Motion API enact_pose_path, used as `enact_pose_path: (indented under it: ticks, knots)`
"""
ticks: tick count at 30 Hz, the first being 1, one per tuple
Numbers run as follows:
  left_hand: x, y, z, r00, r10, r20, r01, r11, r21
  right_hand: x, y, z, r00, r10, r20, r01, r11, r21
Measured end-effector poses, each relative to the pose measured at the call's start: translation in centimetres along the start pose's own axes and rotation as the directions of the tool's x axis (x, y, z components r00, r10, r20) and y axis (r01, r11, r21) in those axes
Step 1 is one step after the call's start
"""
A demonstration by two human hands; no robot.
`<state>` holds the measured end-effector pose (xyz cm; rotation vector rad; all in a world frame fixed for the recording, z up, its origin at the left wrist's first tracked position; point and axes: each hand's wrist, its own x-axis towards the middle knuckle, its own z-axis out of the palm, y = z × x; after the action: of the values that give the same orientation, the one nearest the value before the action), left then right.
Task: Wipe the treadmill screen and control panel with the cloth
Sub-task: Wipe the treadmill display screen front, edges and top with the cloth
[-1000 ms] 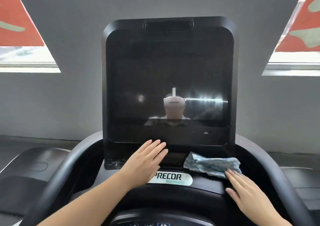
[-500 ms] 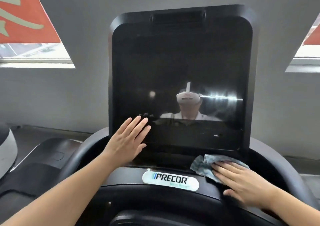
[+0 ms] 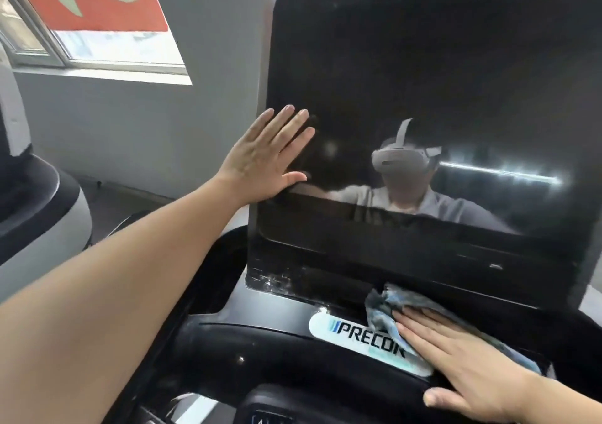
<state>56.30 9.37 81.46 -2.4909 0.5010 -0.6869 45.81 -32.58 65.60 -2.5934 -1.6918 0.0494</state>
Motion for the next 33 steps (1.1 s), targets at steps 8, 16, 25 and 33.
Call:
enact_pose_path:
  ticks: [8, 16, 25, 33]
  knots:
    - [0.2, 0.3, 2.4, 0.999, 0.001, -0.049, -0.006, 0.994, -0.105, 7.6, -2.6, 0.1, 0.999, 0.027, -0.022, -0.028, 0.998, -0.055]
    - [0.1, 0.4, 2.7, 0.995, -0.008, -0.102, -0.008, 0.988, -0.152, 4.2, -2.9, -0.5, 0.984, 0.159, 0.075, -0.164, 0.984, 0.073]
    - [0.1, 0.7, 3.3, 0.984, -0.048, -0.169, 0.013, 0.979, -0.204, 1.5, -1.3, -1.5, 0.979, 0.145, 0.143, -0.138, 0.989, -0.057]
    - [0.1, 0.8, 3.4, 0.986, -0.053, -0.159, 0.024, 0.983, -0.181, 19.6, -6.4, 0.2, 0.99, -0.034, 0.134, 0.02, 0.994, 0.104]
